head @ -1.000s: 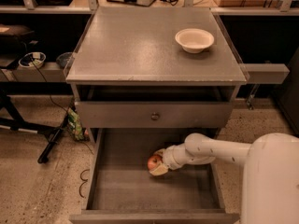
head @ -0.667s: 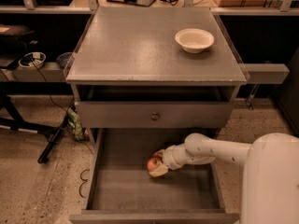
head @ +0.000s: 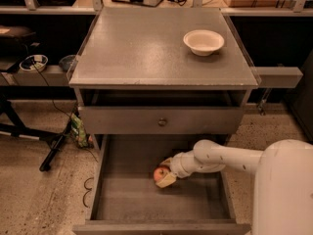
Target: Pick apple from middle drawer and place on counter
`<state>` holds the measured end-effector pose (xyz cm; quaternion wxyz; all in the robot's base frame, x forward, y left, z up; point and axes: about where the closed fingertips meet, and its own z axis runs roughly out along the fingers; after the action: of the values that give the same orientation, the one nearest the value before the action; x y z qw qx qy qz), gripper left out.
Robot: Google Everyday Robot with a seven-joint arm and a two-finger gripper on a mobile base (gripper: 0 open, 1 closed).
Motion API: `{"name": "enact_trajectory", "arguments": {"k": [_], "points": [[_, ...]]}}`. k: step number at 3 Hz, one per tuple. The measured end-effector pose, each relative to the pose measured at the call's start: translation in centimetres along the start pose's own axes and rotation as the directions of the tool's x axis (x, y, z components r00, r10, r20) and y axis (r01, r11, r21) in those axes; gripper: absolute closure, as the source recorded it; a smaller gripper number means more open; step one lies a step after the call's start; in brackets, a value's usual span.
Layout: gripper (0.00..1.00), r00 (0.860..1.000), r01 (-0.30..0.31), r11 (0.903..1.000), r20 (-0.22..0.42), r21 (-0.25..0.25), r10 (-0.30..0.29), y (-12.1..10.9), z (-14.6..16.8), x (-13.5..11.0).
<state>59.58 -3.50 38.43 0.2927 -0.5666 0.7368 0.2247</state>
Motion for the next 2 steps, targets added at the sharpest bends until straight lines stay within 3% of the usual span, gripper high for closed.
{"name": "enact_trajectory", "arguments": {"k": [1,2], "points": [[1.00,0.999,0.031,0.9994,0.035,-0.017,-0.030,0.6,-1.2,-1.6],[1.00,0.997,0.042,0.9991,0.058,0.007,-0.042,1.2,-3.0,-2.6]]}}
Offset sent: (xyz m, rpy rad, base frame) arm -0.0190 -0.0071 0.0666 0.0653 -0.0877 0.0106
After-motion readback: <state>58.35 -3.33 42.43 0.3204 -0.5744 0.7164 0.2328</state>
